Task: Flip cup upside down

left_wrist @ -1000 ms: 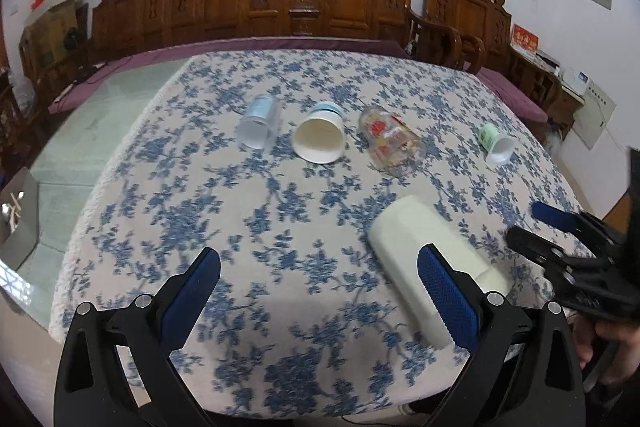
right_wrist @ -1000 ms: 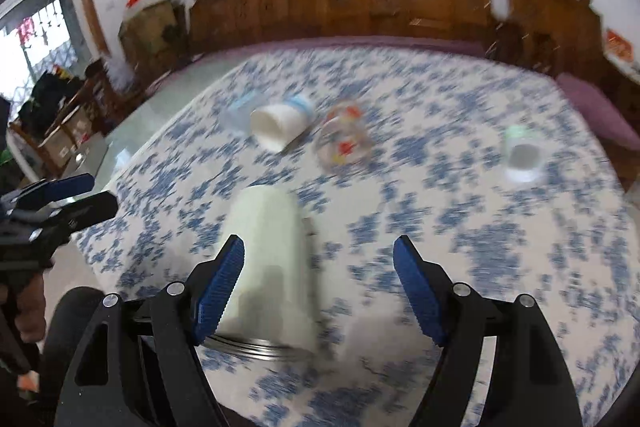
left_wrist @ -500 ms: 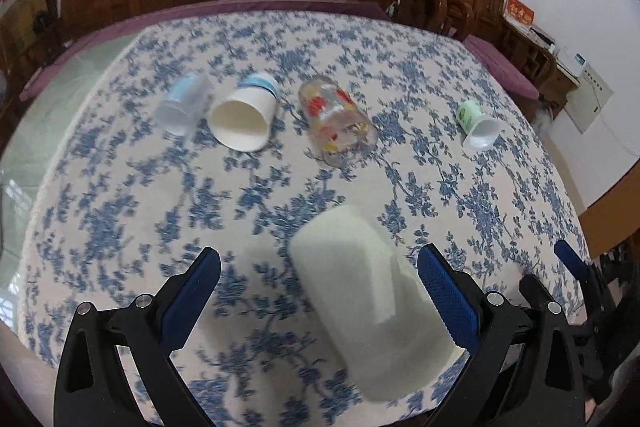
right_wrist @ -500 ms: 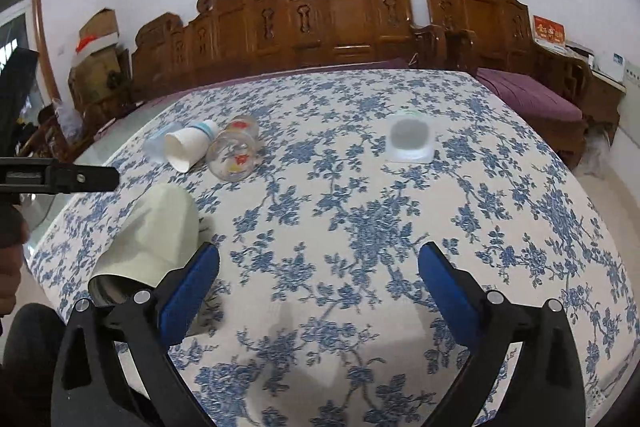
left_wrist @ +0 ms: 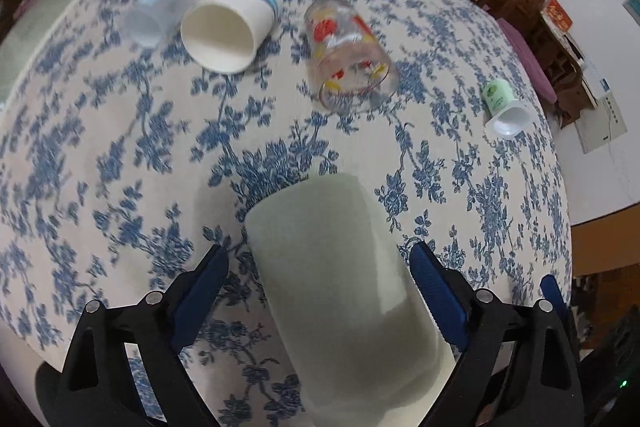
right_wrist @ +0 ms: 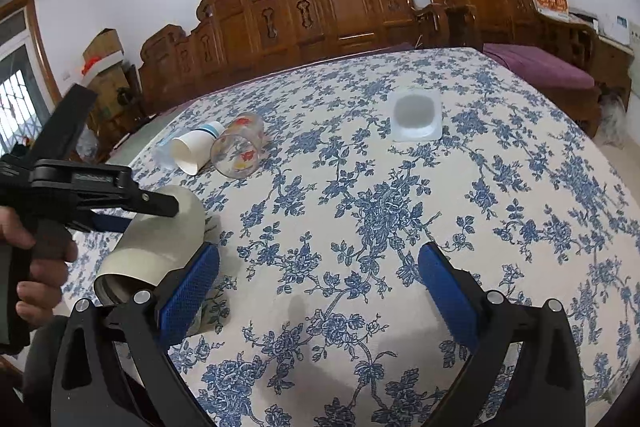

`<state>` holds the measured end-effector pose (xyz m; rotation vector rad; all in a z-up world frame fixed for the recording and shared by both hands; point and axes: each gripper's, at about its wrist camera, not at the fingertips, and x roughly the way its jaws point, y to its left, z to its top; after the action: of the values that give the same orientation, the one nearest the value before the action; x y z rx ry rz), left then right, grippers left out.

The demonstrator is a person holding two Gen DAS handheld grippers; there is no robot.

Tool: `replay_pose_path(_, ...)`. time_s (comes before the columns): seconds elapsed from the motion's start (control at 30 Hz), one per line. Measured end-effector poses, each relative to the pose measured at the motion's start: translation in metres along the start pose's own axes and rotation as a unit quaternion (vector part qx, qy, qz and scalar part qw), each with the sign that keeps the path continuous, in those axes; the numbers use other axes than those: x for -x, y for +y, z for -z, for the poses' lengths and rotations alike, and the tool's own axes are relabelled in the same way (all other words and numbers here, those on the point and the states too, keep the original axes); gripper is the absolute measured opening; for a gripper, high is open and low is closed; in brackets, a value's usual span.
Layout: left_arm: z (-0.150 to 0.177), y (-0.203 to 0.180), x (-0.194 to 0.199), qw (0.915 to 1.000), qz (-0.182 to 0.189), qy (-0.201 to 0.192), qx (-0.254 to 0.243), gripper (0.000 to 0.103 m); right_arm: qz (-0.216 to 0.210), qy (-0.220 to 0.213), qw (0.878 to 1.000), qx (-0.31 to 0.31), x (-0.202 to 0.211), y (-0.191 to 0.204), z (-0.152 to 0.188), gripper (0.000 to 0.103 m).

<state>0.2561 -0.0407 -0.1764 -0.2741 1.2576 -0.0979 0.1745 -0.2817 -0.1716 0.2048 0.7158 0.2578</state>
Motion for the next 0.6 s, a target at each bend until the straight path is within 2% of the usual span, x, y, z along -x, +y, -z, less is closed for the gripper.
replay_pose_path(0.2, -0.007, 0.004, -0.016, 0.9991, 0.016, 0.030, 0.025, 0.088, -0.002, 0.004, 1.000, -0.005, -0.002, -0.002, 0.001, 0.100)
replay_pose_path(0.33, -0.008, 0.002, -0.021, 0.9991, 0.009, 0.039, 0.015, 0.088, -0.003, 0.008, 1.000, -0.005, -0.004, -0.002, 0.002, 0.100)
replay_pose_path(0.4, -0.009, 0.001, -0.021, 0.9991, 0.009, 0.039, 0.008, 0.082, -0.003, 0.007, 1.000, -0.004, -0.004, -0.002, 0.003, 0.100)
replay_pose_path(0.53, -0.009, -0.002, -0.019, 0.9989, 0.011, 0.045, -0.006, 0.080, -0.003, 0.009, 1.000, -0.001, -0.005, 0.000, 0.004, 0.100)
replay_pose_path(0.6, -0.008, -0.003, -0.014, 0.9991, 0.009, 0.038, -0.016, 0.075, -0.002, 0.009, 1.000, 0.001, -0.006, 0.001, 0.004, 0.100)
